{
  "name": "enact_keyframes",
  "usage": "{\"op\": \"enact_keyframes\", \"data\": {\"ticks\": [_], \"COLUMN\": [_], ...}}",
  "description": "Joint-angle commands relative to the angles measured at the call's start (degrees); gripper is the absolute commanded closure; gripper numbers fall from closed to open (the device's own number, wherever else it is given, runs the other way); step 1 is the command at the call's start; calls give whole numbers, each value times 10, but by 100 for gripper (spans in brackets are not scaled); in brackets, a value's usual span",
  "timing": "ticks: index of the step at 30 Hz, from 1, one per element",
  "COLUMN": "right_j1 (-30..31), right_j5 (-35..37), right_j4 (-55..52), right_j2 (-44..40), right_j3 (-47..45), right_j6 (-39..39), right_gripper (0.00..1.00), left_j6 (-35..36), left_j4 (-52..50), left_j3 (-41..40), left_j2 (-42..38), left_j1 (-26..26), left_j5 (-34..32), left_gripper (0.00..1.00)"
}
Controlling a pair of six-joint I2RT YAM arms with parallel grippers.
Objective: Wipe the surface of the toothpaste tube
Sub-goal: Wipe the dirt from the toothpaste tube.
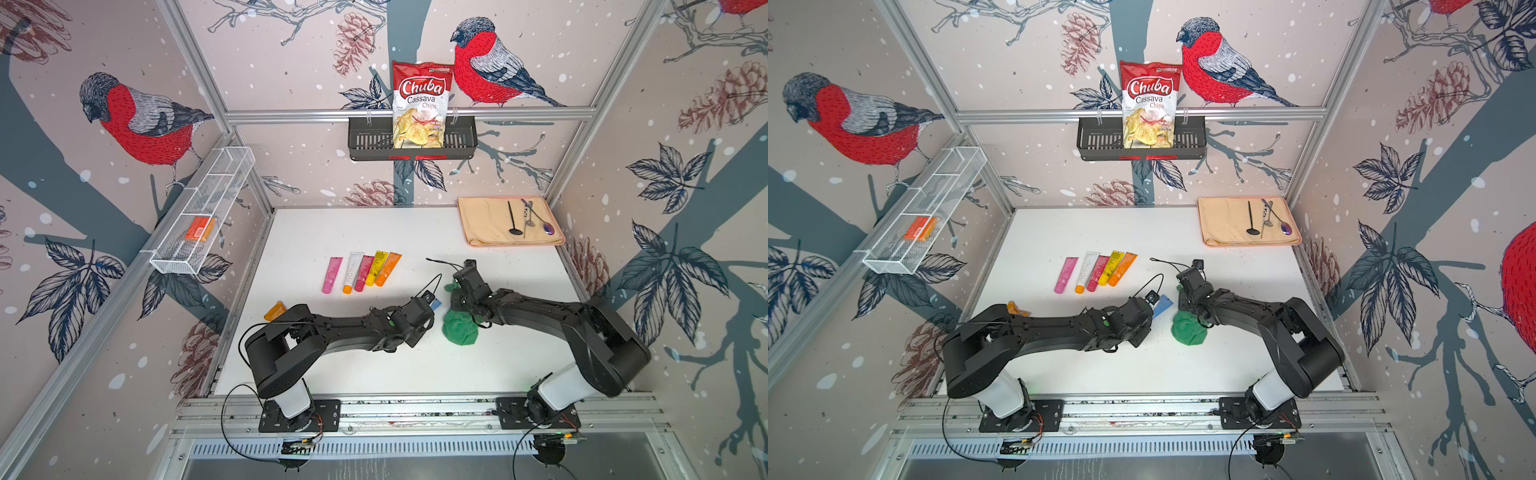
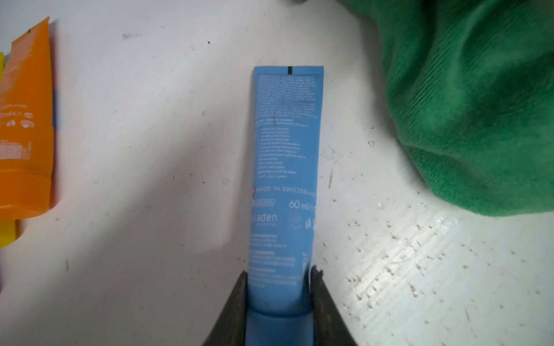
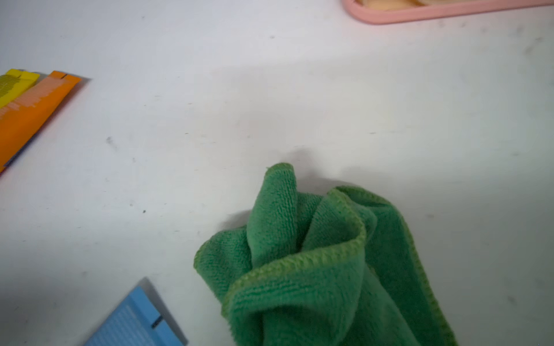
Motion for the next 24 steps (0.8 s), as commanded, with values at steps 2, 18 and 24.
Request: {"op": "enact_keyframes", "data": {"ticks": [2, 18, 24], "right_j1": [-4, -26, -28], "right_j5": [58, -57, -96], "right_j4": [-41, 75, 121], "right_j2": [-82, -183, -153], "right_j3": [-17, -109, -124], "right_j6": [-4, -7, -4], "right_gripper": [98, 98, 98], "left_j6": [-18, -64, -34], "left_j4": [-9, -89, -82], "left_j3": [6, 80, 110], "left_j2": [-2, -46, 10], "left_j1": [-1, 171, 184], "left_j5": [-9, 275, 319], "left_gripper": [72, 31, 37]}}
